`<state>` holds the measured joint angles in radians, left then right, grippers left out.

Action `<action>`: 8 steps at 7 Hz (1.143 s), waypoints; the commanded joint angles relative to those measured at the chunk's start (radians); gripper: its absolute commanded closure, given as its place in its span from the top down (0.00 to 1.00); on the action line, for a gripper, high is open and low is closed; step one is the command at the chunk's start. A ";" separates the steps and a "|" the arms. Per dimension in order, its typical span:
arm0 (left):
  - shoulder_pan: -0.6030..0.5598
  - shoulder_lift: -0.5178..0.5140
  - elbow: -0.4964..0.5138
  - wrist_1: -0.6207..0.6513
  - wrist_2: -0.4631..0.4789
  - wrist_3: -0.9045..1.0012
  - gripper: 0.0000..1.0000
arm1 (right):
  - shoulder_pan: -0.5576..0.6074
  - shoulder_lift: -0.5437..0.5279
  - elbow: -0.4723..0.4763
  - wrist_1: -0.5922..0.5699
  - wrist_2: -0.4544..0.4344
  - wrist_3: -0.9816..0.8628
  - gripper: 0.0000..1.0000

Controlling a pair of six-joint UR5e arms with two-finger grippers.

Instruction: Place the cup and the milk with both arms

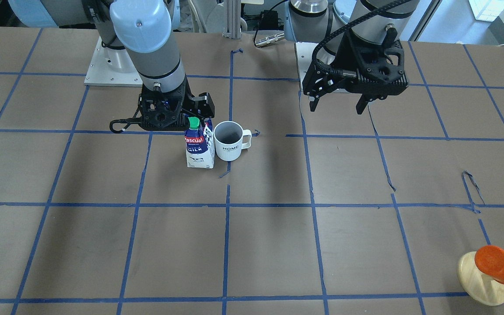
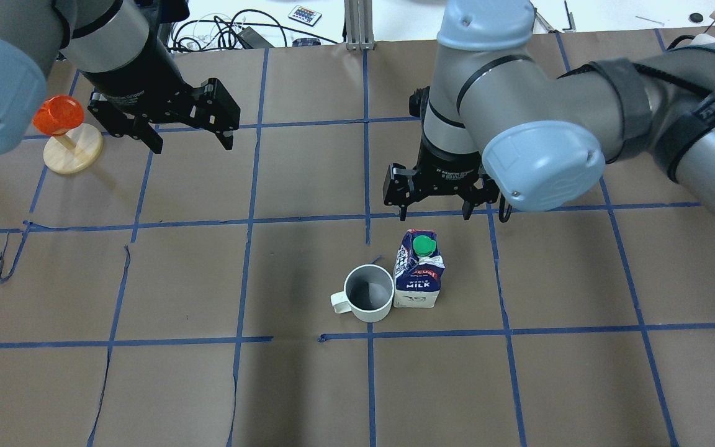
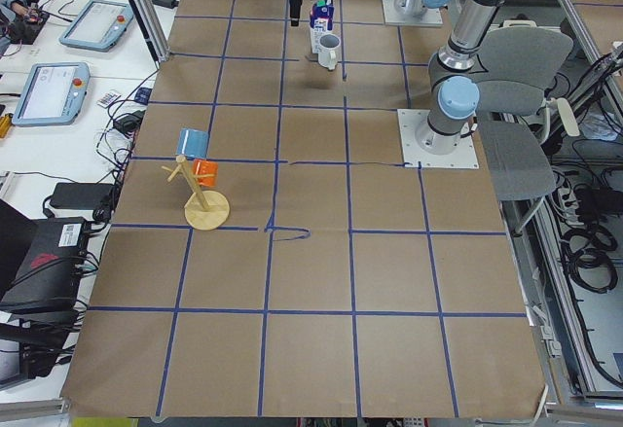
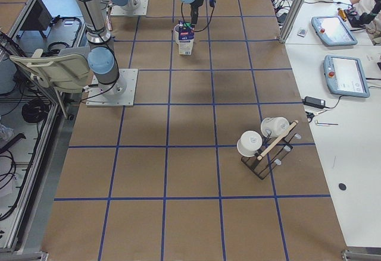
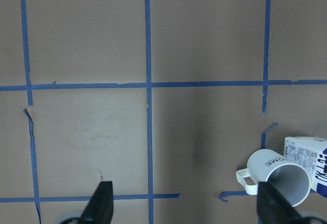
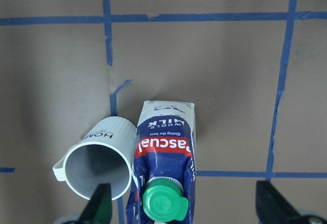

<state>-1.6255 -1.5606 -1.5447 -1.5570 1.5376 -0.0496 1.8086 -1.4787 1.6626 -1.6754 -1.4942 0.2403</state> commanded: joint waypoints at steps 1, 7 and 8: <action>-0.002 0.000 -0.001 0.000 0.001 -0.001 1.00 | -0.091 -0.008 -0.140 0.121 -0.041 -0.013 1.00; -0.002 -0.001 0.000 0.000 -0.001 0.000 1.00 | -0.242 -0.066 -0.184 0.200 -0.112 -0.108 1.00; -0.002 0.000 0.000 0.000 -0.001 0.000 1.00 | -0.242 -0.066 -0.184 0.201 -0.113 -0.108 1.00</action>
<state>-1.6274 -1.5614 -1.5447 -1.5570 1.5372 -0.0490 1.5671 -1.5434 1.4793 -1.4761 -1.5987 0.1328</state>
